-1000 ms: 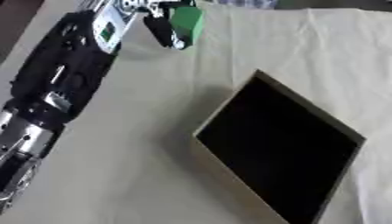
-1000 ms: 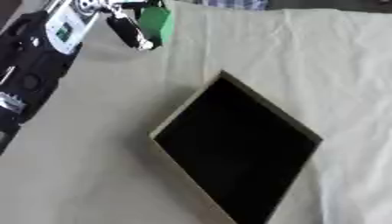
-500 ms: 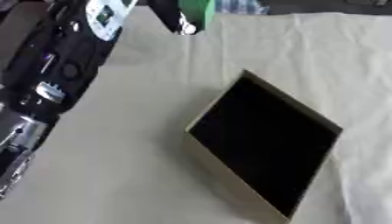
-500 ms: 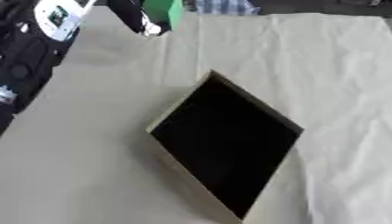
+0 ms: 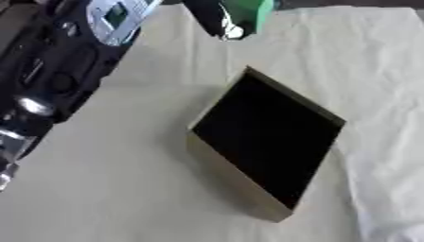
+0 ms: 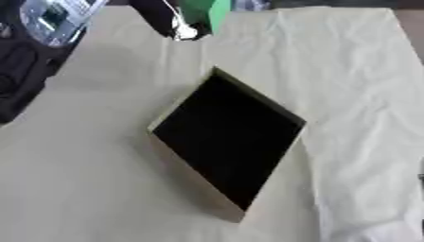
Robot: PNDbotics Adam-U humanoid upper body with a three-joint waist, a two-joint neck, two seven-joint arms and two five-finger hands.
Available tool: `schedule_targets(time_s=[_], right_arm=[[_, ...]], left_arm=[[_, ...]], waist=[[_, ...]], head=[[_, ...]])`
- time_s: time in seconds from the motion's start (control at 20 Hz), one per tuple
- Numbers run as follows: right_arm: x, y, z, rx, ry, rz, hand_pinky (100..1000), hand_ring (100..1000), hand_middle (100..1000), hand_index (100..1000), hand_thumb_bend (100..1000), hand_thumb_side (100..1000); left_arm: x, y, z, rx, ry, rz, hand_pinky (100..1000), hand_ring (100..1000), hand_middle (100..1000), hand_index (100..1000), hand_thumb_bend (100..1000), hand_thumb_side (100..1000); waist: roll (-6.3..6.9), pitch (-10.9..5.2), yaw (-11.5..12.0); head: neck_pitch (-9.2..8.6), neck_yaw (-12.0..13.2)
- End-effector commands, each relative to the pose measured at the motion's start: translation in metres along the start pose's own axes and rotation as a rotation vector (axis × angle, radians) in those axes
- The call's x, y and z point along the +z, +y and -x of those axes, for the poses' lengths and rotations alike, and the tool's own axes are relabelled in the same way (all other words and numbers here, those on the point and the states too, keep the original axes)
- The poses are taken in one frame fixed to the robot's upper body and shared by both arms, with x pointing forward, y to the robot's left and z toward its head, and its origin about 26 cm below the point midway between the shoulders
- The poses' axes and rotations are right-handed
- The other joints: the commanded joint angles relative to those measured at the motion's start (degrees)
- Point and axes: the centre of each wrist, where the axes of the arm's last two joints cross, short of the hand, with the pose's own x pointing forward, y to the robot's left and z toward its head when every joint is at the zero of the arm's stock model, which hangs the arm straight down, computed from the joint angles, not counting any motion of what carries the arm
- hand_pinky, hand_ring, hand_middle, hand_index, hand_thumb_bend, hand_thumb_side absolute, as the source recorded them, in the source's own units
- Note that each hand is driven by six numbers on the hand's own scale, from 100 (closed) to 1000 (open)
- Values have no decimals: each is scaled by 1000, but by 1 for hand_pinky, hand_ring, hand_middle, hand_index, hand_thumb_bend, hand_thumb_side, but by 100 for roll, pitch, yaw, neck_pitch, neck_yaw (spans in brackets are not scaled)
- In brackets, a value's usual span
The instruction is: Pick up objects on the table and place them in the box.
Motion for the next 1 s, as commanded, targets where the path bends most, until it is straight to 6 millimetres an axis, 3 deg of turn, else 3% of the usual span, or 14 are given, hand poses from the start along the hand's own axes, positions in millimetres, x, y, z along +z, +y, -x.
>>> schedule_targets(time_s=[0.05,0.5,1.0], right_arm=[[-8,-8,-5,31,-35,16,637,674,586,746,100,751],[-5,-15,-3,80,-15,65,635,672,584,744,100,760],[-2,-10,-3,68,0,80,630,669,579,741,100,771]], left_arm=[[11,2,-31,15,-85,-2,575,640,652,800,100,222],[23,-30,-72,15,-174,21,559,619,668,815,100,200],[13,-59,-67,-27,-152,79,548,605,644,792,100,198]], waist=[[-7,-166,44],[-23,-198,318],[-99,-80,315]], head=[[126,-106],[154,-311],[80,-275]])
